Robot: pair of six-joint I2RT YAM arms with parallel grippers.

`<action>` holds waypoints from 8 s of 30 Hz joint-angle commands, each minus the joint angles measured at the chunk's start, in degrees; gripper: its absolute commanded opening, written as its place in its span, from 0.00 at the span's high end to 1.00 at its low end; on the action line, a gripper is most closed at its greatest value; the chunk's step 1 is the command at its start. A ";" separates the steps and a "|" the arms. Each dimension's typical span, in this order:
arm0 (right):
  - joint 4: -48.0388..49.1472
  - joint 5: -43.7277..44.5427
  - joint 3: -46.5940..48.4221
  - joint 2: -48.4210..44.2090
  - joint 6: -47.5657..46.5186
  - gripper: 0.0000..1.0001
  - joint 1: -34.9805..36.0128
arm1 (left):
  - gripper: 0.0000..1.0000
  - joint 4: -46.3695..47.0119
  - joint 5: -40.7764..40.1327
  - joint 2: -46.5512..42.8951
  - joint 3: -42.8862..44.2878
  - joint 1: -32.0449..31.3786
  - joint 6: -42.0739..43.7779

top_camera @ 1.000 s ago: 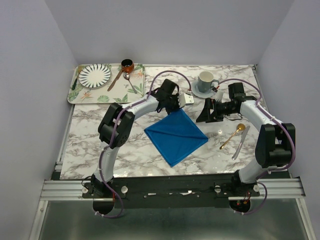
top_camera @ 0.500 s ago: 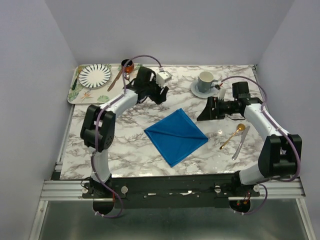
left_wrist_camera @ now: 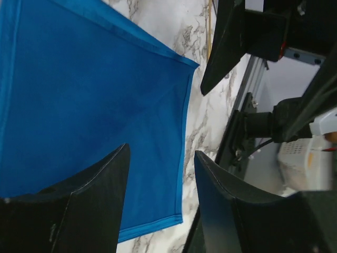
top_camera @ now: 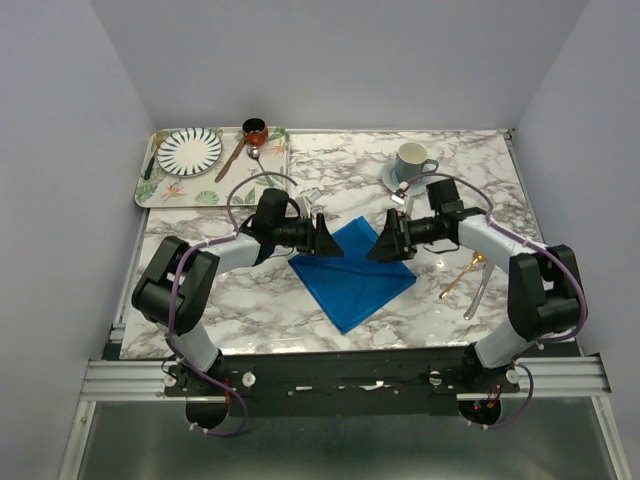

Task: Fold the napkin into a case and place the utensils inside
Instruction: Smooth out the top corner of the square-folded napkin at the center of the board, then pick up the upper triangle-folded napkin from the center of the board.

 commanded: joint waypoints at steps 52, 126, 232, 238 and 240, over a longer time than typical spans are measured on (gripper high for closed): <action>-1.69 -4.62 -3.94 22.26 -1.73 0.00 -6.49 | 0.41 6.51 1.32 21.56 -2.54 8.55 -16.11; -11.19 0.18 4.40 9.18 -6.66 0.10 -4.21 | 0.64 -9.85 1.27 -0.91 1.02 3.03 11.44; -29.20 12.87 12.23 26.04 -24.84 0.04 -12.48 | 1.00 -35.42 -16.44 18.49 28.57 -22.91 81.62; -31.06 14.81 14.69 27.54 -27.31 0.01 -8.70 | 1.00 -34.28 -16.00 17.26 27.25 -22.82 81.80; -31.06 15.42 15.22 27.98 -27.05 0.01 -8.08 | 1.00 -34.10 -15.47 16.82 27.08 -22.82 81.80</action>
